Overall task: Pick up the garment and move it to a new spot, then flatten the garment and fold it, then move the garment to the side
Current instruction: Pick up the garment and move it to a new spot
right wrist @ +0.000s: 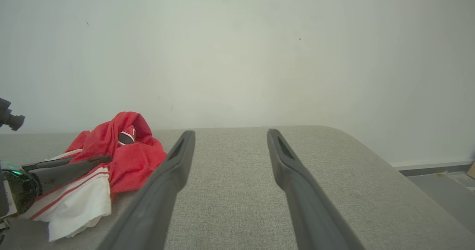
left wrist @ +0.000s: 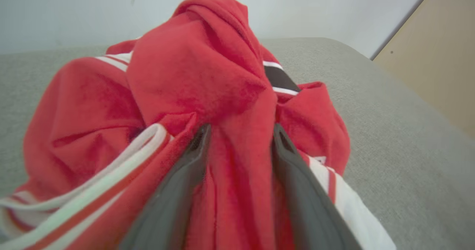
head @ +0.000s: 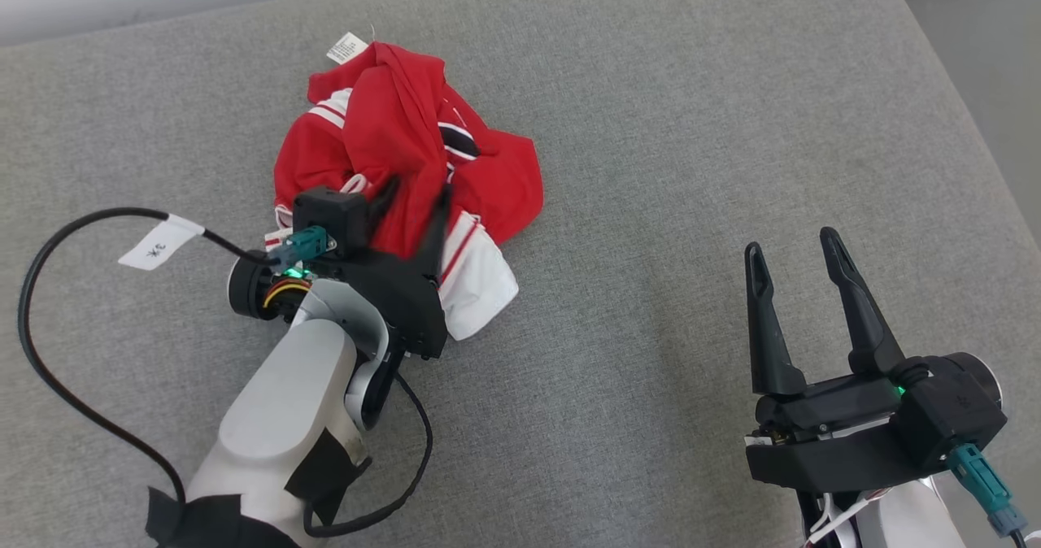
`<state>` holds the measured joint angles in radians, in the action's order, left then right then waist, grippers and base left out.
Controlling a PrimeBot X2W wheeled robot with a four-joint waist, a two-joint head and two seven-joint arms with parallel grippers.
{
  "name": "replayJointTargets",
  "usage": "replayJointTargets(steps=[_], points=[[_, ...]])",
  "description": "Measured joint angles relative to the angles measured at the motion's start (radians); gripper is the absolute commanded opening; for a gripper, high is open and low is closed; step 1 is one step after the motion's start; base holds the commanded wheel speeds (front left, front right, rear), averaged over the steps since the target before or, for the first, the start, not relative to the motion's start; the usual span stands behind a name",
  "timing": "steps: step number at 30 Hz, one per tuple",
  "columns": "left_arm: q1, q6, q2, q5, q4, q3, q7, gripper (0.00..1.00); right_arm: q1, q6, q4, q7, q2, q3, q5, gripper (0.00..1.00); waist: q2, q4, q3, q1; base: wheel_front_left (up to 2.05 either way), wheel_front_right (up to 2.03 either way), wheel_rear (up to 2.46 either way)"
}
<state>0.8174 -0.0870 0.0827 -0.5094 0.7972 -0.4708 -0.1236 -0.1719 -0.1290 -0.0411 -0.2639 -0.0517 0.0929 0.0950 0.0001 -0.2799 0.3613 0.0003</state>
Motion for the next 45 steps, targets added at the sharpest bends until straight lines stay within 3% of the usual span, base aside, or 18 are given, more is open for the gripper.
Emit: replayJointTargets(steps=[9,15,23,32,36,45], points=[[-0.010,-0.014,-0.008,-0.027,0.024,-0.007,-0.107,1.00,0.007,0.000,0.011,0.000,0.001,0.000,-0.018,1.00,-0.0001,0.036,-0.063,-0.0002,0.00,0.00,0.00],[-0.119,0.049,0.006,-0.047,-0.036,0.075,-0.135,1.00,0.036,0.000,0.018,0.000,0.001,-0.011,0.006,1.00,-0.0001,0.078,-0.134,-0.0004,0.00,0.00,0.00],[-0.347,0.117,0.016,-0.013,-0.255,0.229,-0.139,1.00,0.079,0.000,0.113,0.000,0.001,0.025,0.011,1.00,-0.0001,0.152,-0.231,-0.0004,0.00,0.00,0.00],[-0.561,0.086,0.021,0.115,-0.449,0.305,-0.139,1.00,0.146,0.000,0.108,0.000,0.001,-0.003,-0.010,1.00,-0.0001,0.221,-0.337,-0.0005,0.00,0.00,0.00],[-0.650,0.083,0.043,0.219,-0.539,0.331,-0.139,1.00,0.190,0.000,0.097,0.000,0.001,-0.015,-0.019,1.00,-0.0002,0.246,-0.376,-0.0005,0.00,0.00,0.00],[-0.849,0.050,0.022,0.323,-0.691,0.383,-0.139,1.00,0.259,0.000,0.077,0.000,0.001,-0.016,-0.036,1.00,-0.0001,0.271,-0.443,-0.0005,0.00,0.00,0.00]])
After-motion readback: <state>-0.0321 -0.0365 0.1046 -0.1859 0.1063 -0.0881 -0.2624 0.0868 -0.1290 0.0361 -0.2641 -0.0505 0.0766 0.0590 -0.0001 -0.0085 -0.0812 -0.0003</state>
